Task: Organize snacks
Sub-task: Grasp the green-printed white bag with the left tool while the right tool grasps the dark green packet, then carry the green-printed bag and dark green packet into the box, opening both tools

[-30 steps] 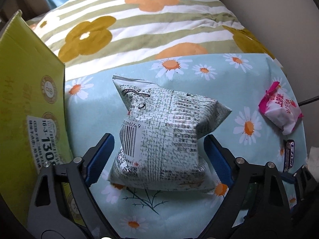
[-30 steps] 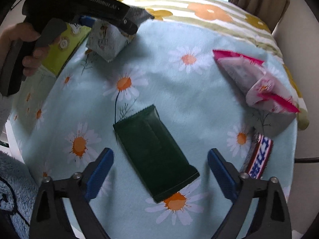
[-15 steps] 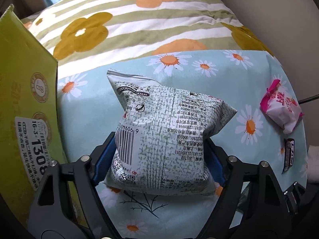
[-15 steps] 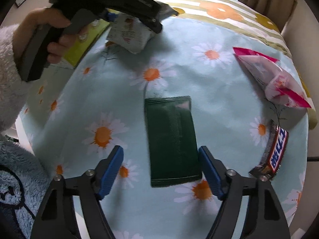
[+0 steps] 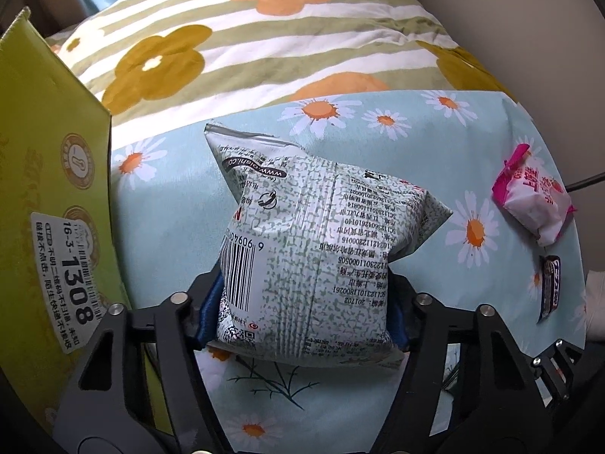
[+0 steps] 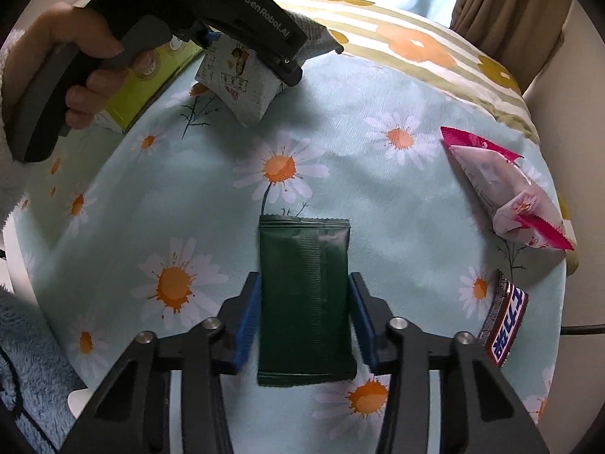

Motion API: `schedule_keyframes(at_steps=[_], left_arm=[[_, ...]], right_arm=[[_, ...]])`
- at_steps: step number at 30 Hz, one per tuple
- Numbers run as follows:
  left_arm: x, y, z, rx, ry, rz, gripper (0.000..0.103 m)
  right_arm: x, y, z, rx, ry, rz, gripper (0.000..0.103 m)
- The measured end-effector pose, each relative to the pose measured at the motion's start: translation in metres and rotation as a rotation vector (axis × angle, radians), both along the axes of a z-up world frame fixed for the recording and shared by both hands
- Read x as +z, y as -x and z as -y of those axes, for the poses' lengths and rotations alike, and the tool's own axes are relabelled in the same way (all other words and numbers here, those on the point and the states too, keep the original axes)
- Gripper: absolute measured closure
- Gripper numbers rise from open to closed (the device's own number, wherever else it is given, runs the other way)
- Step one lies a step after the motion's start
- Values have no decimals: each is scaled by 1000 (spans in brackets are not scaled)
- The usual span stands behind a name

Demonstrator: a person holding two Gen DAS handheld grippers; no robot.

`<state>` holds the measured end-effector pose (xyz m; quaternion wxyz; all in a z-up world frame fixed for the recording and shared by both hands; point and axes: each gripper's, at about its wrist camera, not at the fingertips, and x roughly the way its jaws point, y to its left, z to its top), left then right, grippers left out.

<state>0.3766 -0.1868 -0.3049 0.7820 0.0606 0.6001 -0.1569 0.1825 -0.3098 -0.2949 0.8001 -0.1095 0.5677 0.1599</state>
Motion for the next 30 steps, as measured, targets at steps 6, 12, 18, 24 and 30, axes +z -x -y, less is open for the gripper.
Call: schedule_keyframes(at_steps=[6, 12, 18, 24, 30], left_arm=[[10, 8, -3, 14, 16, 11, 45], [38, 20, -1, 25, 39, 55, 46], [102, 42, -7, 59, 97, 160, 46], [181, 61, -48, 150, 150, 291, 46], [227, 65, -128, 266, 146, 390, 46]], right_arm=[[7, 3, 8, -19, -26, 11, 63], [34, -4, 24, -86, -71, 59, 63], [78, -15, 37, -123, -104, 145, 63], [132, -39, 30, -92, -147, 242, 63], [178, -62, -15, -24, -181, 322, 63]])
